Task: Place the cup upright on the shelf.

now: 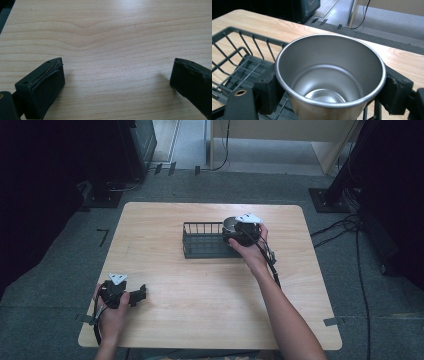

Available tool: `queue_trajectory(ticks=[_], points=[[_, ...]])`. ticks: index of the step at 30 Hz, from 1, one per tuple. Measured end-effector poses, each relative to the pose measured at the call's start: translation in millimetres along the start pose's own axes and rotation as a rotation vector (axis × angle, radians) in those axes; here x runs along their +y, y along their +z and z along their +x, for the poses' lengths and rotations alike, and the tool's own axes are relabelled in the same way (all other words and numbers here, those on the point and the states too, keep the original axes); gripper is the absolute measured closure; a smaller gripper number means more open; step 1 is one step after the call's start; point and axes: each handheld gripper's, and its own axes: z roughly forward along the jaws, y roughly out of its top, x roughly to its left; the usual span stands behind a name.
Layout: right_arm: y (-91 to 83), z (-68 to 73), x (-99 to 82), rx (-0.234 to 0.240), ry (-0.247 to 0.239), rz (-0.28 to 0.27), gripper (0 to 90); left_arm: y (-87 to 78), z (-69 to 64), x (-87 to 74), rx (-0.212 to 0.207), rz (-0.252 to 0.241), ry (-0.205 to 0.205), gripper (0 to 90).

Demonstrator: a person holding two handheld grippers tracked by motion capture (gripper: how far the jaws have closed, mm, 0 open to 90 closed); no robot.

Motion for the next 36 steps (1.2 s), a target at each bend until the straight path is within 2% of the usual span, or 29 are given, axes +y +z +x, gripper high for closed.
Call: queue_trajectory(ticks=[16, 25, 30, 36], points=[[-5.6, -1.5, -9.3, 0.016, 0.0, 0.007, 15.7, 0.0, 0.0, 0.0, 0.0, 0.0, 0.0, 0.0], [-18.5, -4.2, -7.0, 0.044, 0.003, 0.002, 12.3, 0.0, 0.0, 0.0, 0.0, 0.0, 0.0, 0.0], [-27.8, -5.2, -5.8, 0.048, -0.001, -0.025, 10.9, 0.0, 0.0, 0.0, 0.0, 0.0, 0.001, 0.0], [-36.8, -7.0, -6.8, 0.049, -0.003, -0.031, 8.3, 0.0, 0.0, 0.0, 0.0, 0.0, 0.0, 0.0]])
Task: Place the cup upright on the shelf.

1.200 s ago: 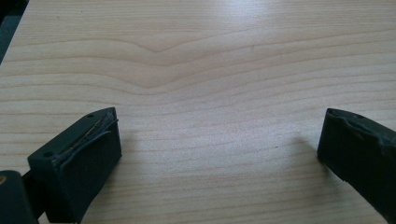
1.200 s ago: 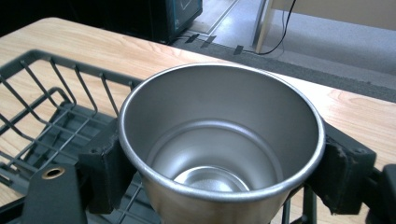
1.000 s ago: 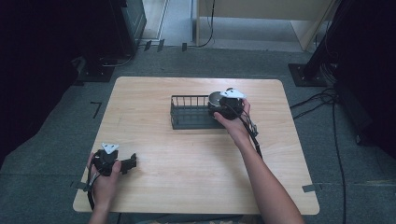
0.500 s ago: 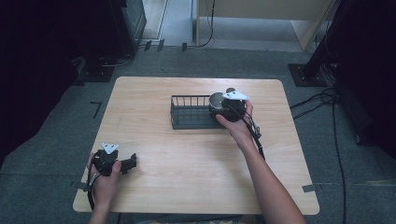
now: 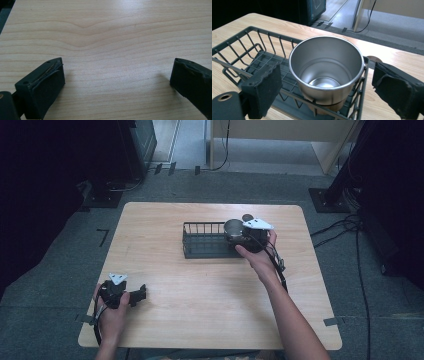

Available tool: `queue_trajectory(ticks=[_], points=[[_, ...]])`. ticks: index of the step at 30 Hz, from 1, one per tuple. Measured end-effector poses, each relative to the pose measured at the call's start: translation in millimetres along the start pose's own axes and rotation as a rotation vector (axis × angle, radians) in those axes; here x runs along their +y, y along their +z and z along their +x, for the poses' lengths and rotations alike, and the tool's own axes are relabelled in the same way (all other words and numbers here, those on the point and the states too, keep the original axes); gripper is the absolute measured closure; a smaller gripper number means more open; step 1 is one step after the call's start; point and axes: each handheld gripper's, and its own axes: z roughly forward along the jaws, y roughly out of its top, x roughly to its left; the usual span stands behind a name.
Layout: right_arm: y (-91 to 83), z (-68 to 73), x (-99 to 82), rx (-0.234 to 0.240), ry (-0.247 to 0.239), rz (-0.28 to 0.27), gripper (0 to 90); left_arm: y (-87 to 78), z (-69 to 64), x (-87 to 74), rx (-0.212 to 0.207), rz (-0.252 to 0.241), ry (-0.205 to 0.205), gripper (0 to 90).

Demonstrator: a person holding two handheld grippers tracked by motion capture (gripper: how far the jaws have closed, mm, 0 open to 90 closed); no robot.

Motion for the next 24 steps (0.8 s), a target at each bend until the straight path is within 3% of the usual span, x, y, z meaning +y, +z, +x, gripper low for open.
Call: queue_trajectory(ticks=[11, 24], points=[[-18.2, -10.5, -5.5, -0.02, 0.005, -0.014, 6.4, 0.0, 0.1, 0.0, 0.001, 0.0, 0.002, 0.0], [-38.0, -30.7, -25.2, -0.057, 0.036, -0.011, 5.6, 0.0, 0.1, 0.0, 0.0, 0.0, 0.001, 0.0]])
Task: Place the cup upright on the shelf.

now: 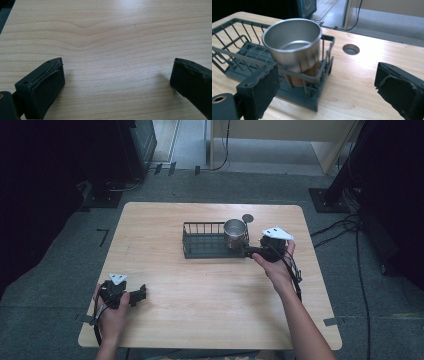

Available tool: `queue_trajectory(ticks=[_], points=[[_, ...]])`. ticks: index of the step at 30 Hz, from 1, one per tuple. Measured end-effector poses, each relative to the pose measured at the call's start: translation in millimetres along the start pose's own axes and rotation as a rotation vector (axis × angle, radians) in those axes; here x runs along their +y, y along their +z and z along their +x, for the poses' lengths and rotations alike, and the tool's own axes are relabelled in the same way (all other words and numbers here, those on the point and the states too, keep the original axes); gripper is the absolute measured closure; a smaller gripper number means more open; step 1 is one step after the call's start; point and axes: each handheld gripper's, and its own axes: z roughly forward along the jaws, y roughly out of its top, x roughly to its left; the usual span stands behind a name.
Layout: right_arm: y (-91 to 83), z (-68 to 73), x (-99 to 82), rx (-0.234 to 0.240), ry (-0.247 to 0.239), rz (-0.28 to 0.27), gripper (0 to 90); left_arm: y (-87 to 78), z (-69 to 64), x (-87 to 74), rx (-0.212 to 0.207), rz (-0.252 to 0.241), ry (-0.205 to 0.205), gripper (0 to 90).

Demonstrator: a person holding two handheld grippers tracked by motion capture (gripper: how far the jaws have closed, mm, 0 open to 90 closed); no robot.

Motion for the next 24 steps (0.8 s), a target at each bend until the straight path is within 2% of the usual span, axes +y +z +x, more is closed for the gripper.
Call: queue_trajectory(ticks=[10, 24], points=[[-15.1, -16.0, -16.8, -0.031, 0.025, -0.001, 5.5, 0.0, 0.0, 0.0, 0.0, 0.0, 0.0, 0.0], [-26.2, -29.6, -42.4, -0.067, 0.056, 0.029, 5.5, -0.1, 0.0, 0.0, 0.0, 0.0, 0.0, 0.0]])
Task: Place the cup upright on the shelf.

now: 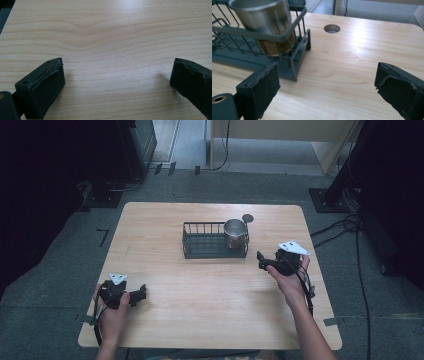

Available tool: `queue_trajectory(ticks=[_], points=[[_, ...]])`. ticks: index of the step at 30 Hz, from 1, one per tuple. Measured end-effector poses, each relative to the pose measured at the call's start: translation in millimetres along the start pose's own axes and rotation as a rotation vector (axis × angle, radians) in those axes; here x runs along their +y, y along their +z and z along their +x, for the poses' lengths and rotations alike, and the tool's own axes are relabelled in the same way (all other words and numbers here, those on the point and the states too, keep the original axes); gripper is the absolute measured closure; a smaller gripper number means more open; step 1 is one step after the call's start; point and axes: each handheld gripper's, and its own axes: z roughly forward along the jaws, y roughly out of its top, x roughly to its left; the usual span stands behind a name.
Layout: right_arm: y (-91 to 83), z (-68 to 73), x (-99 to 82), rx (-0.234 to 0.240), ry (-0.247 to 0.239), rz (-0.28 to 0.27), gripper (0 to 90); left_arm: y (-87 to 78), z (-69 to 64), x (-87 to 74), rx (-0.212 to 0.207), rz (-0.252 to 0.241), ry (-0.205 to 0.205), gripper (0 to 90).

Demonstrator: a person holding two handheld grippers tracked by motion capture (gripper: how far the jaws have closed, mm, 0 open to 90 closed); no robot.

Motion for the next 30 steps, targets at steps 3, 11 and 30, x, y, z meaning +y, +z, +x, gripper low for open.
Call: queue_trajectory(ticks=[3, 11, 30], points=[[-0.6, -3.8, -7.0, -0.009, 0.003, 0.016, 5.5, 0.0, 0.1, 0.0, 0.0, 0.0, 0.0, 0.0], [-3.1, -11.1, -23.9, -0.019, 0.02, 0.044, 5.5, 0.0, 0.2, 0.0, 0.0, 0.0, 0.002, 0.0], [-19.4, -32.0, -60.6, -0.054, 0.052, 0.099, 5.2, 0.0, 0.1, 0.0, 0.0, 0.0, 0.001, 0.0]])
